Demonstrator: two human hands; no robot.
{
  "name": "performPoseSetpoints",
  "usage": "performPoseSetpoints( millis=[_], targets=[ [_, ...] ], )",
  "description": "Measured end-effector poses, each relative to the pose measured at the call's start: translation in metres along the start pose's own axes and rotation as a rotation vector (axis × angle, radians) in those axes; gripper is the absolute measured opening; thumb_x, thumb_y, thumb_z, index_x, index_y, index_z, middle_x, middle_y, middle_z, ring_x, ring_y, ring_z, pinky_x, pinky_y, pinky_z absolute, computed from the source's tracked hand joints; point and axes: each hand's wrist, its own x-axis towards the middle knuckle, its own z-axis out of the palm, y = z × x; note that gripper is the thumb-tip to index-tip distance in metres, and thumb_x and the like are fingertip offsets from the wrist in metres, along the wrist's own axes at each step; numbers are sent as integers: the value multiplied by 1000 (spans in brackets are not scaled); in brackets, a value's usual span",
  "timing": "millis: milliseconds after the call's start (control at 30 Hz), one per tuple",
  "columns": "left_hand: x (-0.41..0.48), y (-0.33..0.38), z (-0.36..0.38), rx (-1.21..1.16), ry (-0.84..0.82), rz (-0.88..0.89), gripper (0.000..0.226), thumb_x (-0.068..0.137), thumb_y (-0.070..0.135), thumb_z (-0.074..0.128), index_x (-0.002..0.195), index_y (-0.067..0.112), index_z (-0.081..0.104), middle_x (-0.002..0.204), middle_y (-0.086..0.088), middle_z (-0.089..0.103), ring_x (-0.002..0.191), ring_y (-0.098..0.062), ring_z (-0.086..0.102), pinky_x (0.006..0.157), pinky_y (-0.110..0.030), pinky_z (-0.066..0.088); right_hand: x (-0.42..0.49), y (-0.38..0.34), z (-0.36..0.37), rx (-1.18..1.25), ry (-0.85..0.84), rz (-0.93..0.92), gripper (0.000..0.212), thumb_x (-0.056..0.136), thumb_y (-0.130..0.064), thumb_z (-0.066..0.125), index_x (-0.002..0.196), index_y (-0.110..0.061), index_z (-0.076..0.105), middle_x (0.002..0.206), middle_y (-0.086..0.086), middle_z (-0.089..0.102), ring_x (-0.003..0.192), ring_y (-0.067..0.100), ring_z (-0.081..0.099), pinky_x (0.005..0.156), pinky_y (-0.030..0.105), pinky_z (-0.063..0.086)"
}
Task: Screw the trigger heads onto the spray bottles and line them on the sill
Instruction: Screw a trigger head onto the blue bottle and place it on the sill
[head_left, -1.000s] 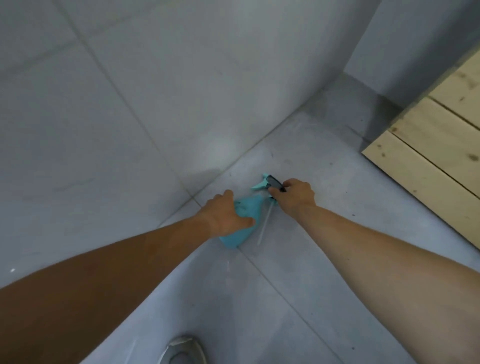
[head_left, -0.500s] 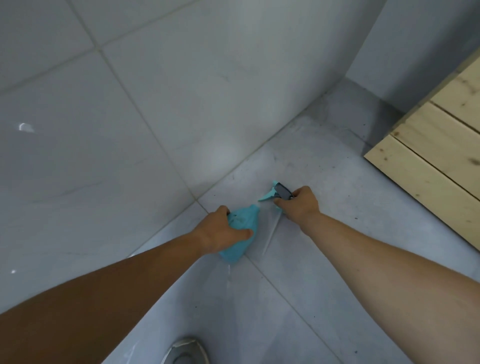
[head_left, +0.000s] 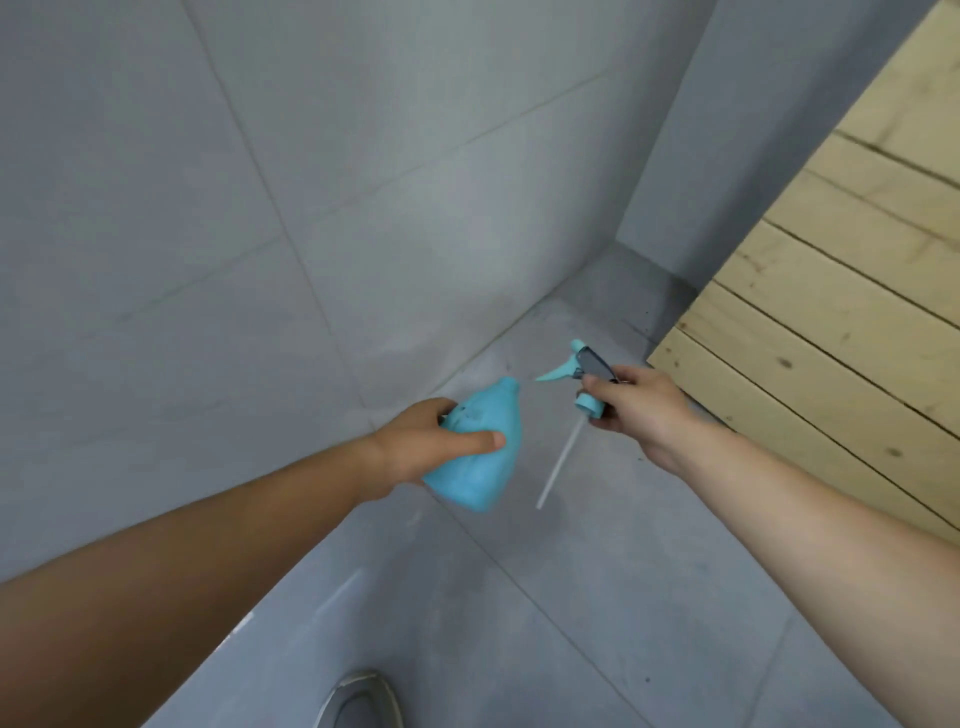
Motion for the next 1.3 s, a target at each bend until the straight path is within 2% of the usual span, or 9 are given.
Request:
performPoseSetpoints(
  millis=[67, 200, 300, 400, 600, 800, 933, 1067, 1300],
  targets=[
    [-26, 25, 1, 19, -5, 53, 49, 76, 34, 89, 117, 14, 69, 105, -6, 81, 93, -23, 80, 81, -40, 65, -27, -26, -18, 26, 0, -52, 22, 88, -15, 70, 108, -6, 67, 101, 16, 68, 88, 26, 66, 68, 33, 57],
    [-78, 68, 8, 78, -5, 163, 39, 82, 31, 85, 115, 24, 65, 102, 2, 77, 88, -15, 76, 71, -30, 61, -85, -74, -52, 66, 15, -174, 8, 91, -15, 66, 97, -11, 67, 98, 16, 66, 90, 29, 67, 66, 33, 59],
    [-122, 98, 16, 134, -17, 242, 56, 79, 31, 88, 127, 30, 60, 118, -1, 72, 100, -18, 75, 70, -29, 59, -139, -116, -81, 93, 60, -304, 5, 92, -14, 64, 96, -12, 67, 97, 16, 69, 87, 27, 71, 69, 33, 59],
    [-154, 116, 25, 154, -8, 298, 74, 65, 38, 91, 130, 32, 56, 120, -2, 72, 104, -22, 75, 74, -35, 62, -186, -151, -106, 178, 156, -457, 6, 92, -17, 64, 97, -14, 68, 96, 12, 71, 84, 21, 72, 75, 33, 59],
    [-199, 130, 62, 180, 5, 397, 62, 75, 23, 91, 125, 29, 55, 118, -3, 72, 91, -17, 76, 75, -31, 64, -265, -182, -150, 440, 297, -679, 10, 94, -18, 63, 102, -14, 68, 98, 11, 70, 90, 25, 73, 80, 32, 59],
    [-212, 128, 91, 197, -13, 435, 68, 71, 25, 93, 127, 29, 55, 116, -1, 72, 91, -15, 76, 76, -30, 64, -282, -169, -156, 465, 298, -680, 13, 94, -15, 62, 106, -11, 66, 104, 14, 71, 92, 25, 73, 77, 30, 60],
    [-213, 128, 105, 200, -48, 449, 71, 64, 34, 94, 125, 33, 57, 116, 0, 72, 97, -17, 76, 83, -34, 65, -278, -157, -151, 447, 248, -632, 7, 94, -11, 62, 99, -11, 66, 99, 15, 71, 87, 26, 72, 82, 38, 60],
    [-214, 130, 116, 119, -106, 466, 72, 58, 42, 92, 123, 33, 62, 117, -2, 74, 103, -21, 76, 92, -42, 63, -270, -142, -136, 412, 78, -532, 22, 93, -10, 63, 113, -1, 64, 90, 11, 74, 82, 23, 73, 80, 38, 62],
    [-217, 133, 115, 16, -208, 427, 66, 67, 46, 86, 127, 29, 64, 119, -6, 76, 108, -27, 75, 93, -44, 61, -266, -131, -119, 247, -121, -509, 22, 94, -11, 62, 115, -11, 63, 101, 11, 76, 93, 21, 70, 87, 40, 58]
  ],
)
